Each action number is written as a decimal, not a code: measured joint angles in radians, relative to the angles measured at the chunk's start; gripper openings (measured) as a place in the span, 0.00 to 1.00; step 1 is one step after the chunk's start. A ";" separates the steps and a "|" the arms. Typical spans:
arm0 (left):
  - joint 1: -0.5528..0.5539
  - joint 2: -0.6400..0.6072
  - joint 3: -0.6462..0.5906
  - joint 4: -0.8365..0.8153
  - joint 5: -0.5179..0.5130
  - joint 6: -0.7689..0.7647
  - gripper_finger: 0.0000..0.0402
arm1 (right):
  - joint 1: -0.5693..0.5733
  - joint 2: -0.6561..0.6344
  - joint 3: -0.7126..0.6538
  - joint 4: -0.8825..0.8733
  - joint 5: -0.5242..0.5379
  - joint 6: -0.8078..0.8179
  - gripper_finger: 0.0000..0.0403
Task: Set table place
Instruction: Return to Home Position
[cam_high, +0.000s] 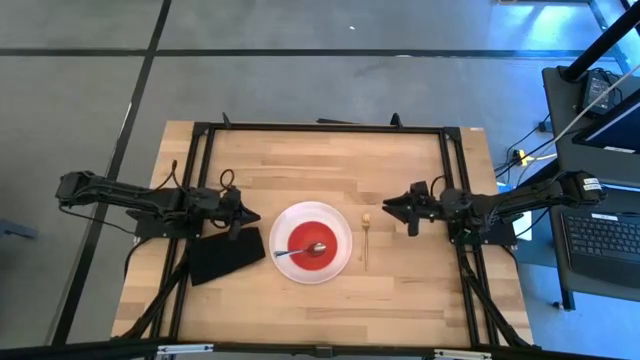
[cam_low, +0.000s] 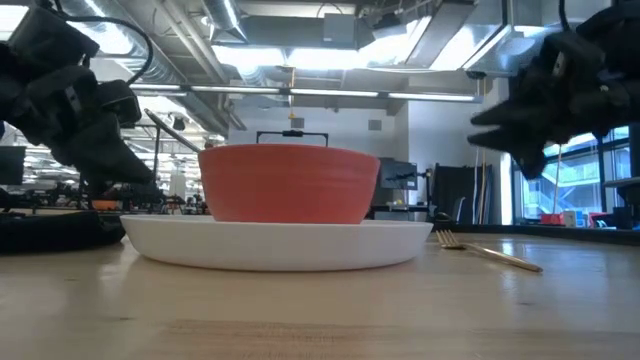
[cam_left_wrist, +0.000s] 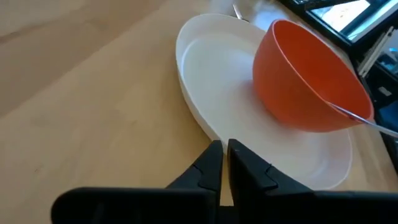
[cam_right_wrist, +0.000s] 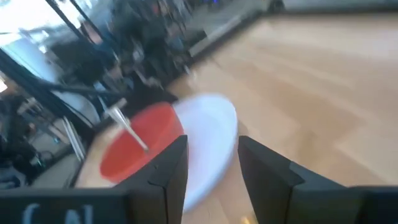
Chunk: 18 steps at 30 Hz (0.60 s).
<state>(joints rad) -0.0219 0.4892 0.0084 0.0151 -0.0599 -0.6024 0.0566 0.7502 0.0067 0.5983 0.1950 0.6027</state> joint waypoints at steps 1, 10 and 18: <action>0.000 0.000 0.000 0.000 0.003 -0.007 0.05 | 0.000 0.000 0.000 -0.028 -0.003 0.017 0.36; 0.000 0.000 0.000 0.000 0.006 -0.020 0.08 | 0.000 0.000 0.000 -0.168 -0.041 0.072 0.36; 0.000 0.000 0.000 0.000 0.006 -0.017 0.10 | 0.000 0.000 0.000 -0.210 -0.067 0.228 0.36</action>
<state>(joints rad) -0.0222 0.4896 0.0082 0.0151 -0.0540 -0.6189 0.0566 0.7502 0.0067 0.3883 0.1282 0.8308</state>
